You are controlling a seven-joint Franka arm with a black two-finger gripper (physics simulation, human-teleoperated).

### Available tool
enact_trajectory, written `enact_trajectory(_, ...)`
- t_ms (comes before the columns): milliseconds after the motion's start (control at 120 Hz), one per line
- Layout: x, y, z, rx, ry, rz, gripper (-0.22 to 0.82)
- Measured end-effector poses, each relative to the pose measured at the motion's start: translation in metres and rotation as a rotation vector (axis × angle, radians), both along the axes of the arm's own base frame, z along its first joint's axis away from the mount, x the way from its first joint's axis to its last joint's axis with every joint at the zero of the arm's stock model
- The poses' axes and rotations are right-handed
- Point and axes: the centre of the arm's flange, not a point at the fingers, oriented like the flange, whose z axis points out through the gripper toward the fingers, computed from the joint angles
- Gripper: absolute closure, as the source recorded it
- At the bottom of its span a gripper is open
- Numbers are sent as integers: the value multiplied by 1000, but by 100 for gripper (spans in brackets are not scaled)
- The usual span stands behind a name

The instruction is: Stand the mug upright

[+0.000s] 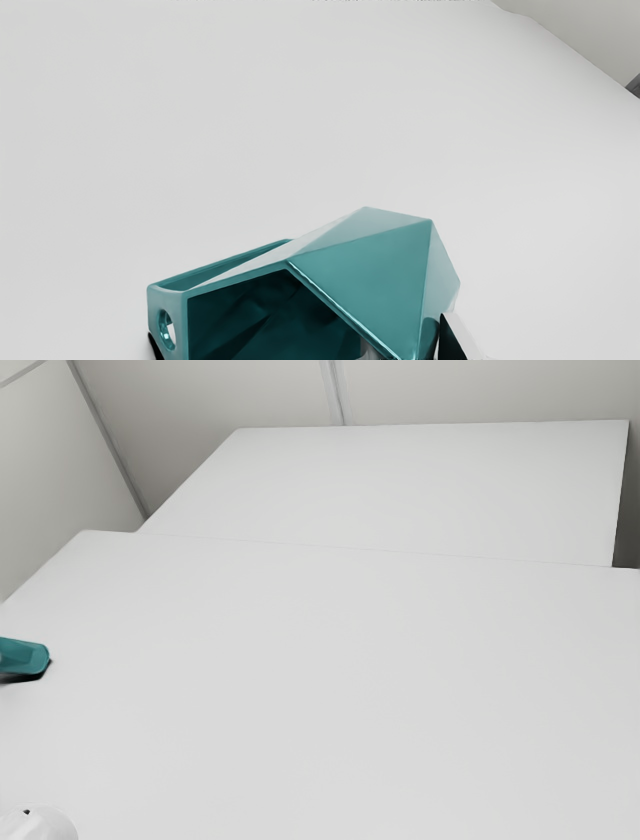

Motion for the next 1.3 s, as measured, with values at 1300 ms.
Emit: enact_trajectory(1300,187,-372,276,669,254,-427,79)
